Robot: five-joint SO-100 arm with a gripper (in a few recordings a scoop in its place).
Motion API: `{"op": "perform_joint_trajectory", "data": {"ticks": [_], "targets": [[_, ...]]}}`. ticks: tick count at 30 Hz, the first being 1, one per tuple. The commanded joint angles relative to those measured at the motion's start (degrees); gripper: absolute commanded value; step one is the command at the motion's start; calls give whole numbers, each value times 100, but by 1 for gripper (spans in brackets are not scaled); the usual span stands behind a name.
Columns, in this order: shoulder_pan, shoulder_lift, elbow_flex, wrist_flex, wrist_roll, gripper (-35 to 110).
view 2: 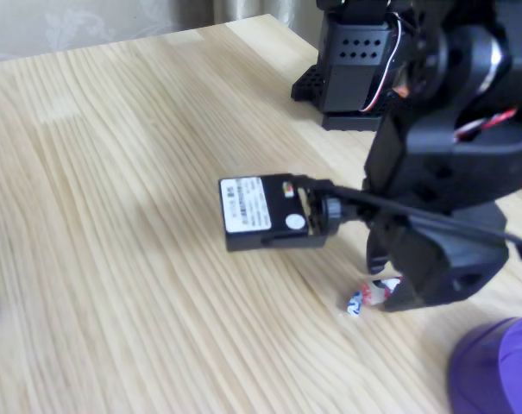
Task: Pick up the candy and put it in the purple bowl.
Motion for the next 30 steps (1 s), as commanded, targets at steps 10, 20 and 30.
{"op": "perform_joint_trajectory", "data": {"ticks": [10,20,30], "targets": [[0,-193,-325,0,-35,10],[97,-149,-334,0,-53,0],[211,62,-281,44,-211,-1]]}}
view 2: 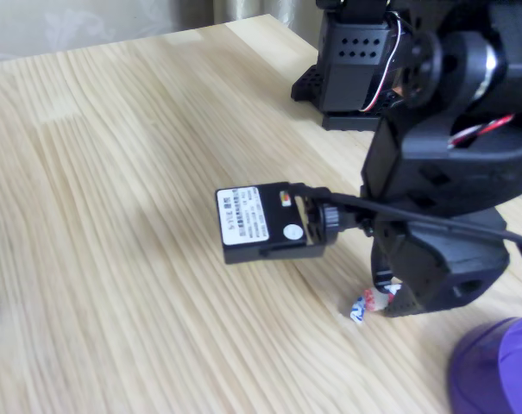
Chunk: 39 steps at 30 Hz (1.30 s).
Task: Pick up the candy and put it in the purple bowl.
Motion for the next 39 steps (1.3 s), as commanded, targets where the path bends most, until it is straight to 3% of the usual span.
{"op": "perform_joint_trajectory", "data": {"ticks": [1,39], "targets": [[105,325,-62,9,9,-1],[396,2619,53,633,-1195,-1]]}}
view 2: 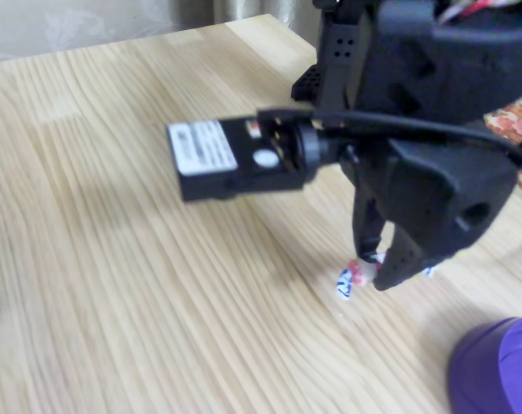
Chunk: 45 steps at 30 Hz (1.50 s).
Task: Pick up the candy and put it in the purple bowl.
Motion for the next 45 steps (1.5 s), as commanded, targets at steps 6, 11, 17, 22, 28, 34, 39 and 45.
{"op": "perform_joint_trajectory", "data": {"ticks": [6,11,17,22,28,34,39,45], "targets": [[-70,1767,35,97,-729,-1],[-316,2531,431,-246,-1459,-1],[-800,3305,1652,-1591,-2250,-1],[-1028,3313,2399,-3041,-2795,-1],[-1292,2584,2048,-3665,-3533,-1],[-1644,1477,1063,-3691,-4192,-1],[-1837,1002,642,-3683,-4307,-1],[-1969,554,255,-3568,-4421,-1]]}}
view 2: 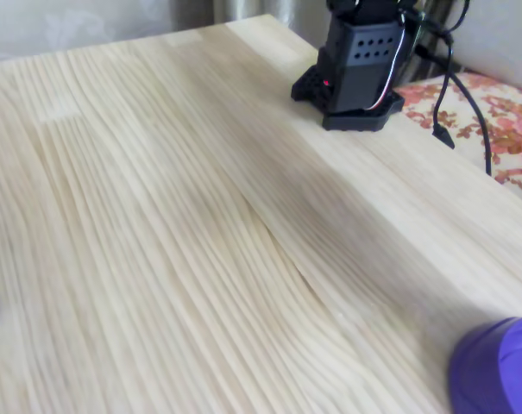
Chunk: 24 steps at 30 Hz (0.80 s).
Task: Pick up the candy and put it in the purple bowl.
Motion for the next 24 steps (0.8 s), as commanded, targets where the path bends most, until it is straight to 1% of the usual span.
{"op": "perform_joint_trajectory", "data": {"ticks": [1,4,9,11,15,24], "targets": [[-114,88,-659,44,-9,-1],[-114,9,-791,158,-26,2],[-62,-316,-1450,940,-53,13],[-44,-369,-1591,1143,-62,15],[-35,-352,-1635,1213,-26,17],[-26,-185,-1556,1239,97,17]]}}
